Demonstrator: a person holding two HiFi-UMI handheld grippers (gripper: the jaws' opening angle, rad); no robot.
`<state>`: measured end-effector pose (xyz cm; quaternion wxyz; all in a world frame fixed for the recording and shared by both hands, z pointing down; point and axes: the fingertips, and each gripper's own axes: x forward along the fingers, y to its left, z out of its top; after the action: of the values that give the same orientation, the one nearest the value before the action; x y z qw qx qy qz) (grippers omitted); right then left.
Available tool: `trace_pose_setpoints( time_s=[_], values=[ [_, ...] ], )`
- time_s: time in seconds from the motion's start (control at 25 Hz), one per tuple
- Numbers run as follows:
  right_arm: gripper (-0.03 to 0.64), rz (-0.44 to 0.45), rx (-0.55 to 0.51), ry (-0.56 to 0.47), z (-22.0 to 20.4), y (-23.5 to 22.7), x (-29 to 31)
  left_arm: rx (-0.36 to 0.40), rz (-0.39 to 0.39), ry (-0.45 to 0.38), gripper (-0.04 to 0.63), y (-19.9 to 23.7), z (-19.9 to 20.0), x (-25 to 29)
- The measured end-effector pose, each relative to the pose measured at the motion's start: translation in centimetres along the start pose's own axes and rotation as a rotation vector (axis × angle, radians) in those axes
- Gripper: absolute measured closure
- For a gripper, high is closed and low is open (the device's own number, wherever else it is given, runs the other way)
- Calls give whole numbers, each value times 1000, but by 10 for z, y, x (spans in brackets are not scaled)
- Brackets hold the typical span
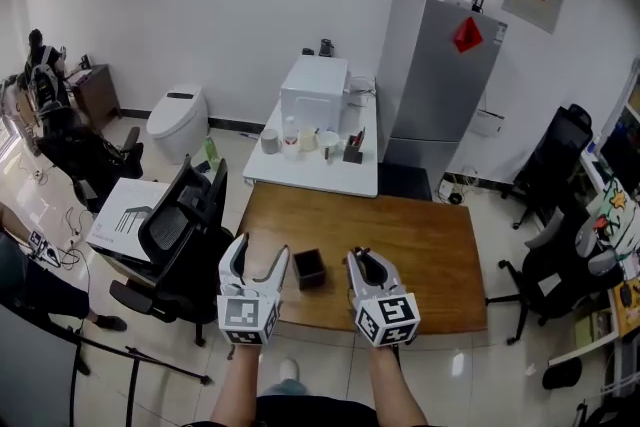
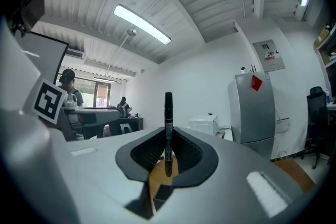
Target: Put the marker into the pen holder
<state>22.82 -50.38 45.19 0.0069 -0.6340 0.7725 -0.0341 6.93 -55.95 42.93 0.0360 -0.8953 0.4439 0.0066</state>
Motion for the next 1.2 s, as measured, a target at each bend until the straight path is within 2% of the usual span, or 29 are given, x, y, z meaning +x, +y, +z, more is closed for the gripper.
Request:
trace_pose_setpoints(
  time_s=[0.36, 0.68, 1.04, 1.2],
  values=[
    [569, -15, 11, 40, -9, 1, 86, -33, -86, 23, 273, 43, -18, 61],
    [569, 31, 0, 67, -11, -9, 112, -56, -68, 26, 273, 66, -22, 90],
    [569, 157, 85, 188, -70, -17, 141, -76, -60, 63, 273, 59, -31, 116],
    [569, 188, 80, 225, -110, -19, 151, -76, -36, 62, 273, 62, -29, 118]
  ],
)
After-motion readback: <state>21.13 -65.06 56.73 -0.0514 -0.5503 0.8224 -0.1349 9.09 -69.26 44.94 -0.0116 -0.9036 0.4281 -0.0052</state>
